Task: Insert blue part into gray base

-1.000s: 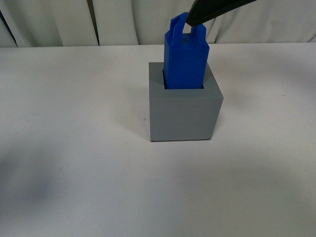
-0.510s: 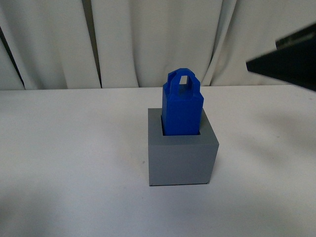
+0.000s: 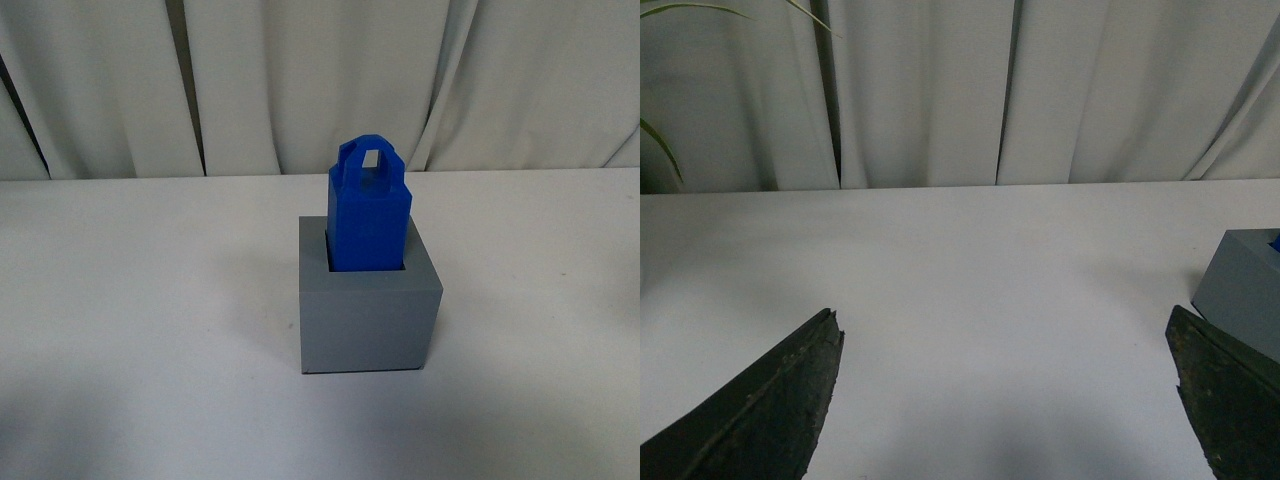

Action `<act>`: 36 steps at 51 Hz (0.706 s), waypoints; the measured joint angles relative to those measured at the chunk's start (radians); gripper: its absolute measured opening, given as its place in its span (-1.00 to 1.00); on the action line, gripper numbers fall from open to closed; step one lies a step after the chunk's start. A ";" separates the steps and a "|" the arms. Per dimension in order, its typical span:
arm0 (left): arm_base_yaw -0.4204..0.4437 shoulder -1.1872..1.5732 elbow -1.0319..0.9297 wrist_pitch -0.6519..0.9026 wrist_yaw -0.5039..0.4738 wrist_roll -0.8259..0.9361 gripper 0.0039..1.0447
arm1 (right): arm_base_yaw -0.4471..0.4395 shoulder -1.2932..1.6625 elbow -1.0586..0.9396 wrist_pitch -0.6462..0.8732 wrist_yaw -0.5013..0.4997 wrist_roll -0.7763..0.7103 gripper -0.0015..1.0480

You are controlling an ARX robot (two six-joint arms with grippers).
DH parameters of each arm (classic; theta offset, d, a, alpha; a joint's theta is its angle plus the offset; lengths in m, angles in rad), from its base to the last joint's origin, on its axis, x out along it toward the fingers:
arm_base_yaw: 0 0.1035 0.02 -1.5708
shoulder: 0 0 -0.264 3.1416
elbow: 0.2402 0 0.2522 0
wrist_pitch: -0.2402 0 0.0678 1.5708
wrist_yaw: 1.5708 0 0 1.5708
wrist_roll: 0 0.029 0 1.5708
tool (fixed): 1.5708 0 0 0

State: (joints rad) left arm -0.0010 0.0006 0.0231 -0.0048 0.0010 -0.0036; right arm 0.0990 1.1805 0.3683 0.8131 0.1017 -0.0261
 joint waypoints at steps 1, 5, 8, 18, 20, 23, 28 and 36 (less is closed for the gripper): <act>0.000 0.000 0.000 0.000 0.000 0.000 0.89 | -0.003 -0.010 -0.015 0.002 -0.005 0.003 -0.40; 0.000 0.000 0.000 0.000 -0.001 0.000 0.89 | -0.012 -0.050 -0.069 0.002 -0.018 0.008 -0.67; 0.000 0.000 0.000 0.000 -0.001 0.000 0.89 | -0.018 -0.079 -0.098 0.002 -0.025 0.009 -0.84; 0.000 0.000 0.000 0.000 -0.001 0.000 0.89 | -0.086 -0.195 -0.188 -0.017 -0.094 0.013 -0.95; 0.000 0.000 0.000 0.000 -0.001 0.000 0.89 | -0.097 -0.231 -0.212 -0.030 -0.093 0.014 -0.95; 0.000 0.000 0.000 0.000 -0.001 0.000 0.89 | -0.097 -0.273 -0.235 -0.050 -0.100 0.013 -0.95; 0.000 0.000 0.000 0.000 -0.001 0.000 0.89 | -0.097 -0.352 -0.272 -0.093 -0.102 0.014 -0.95; 0.000 0.000 0.000 0.000 -0.001 0.000 0.89 | -0.097 -0.476 -0.314 -0.172 -0.102 0.014 -0.95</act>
State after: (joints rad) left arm -0.0010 0.0006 0.0231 -0.0048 0.0002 -0.0036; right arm 0.0021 0.7048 0.0544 0.6415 -0.0006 -0.0124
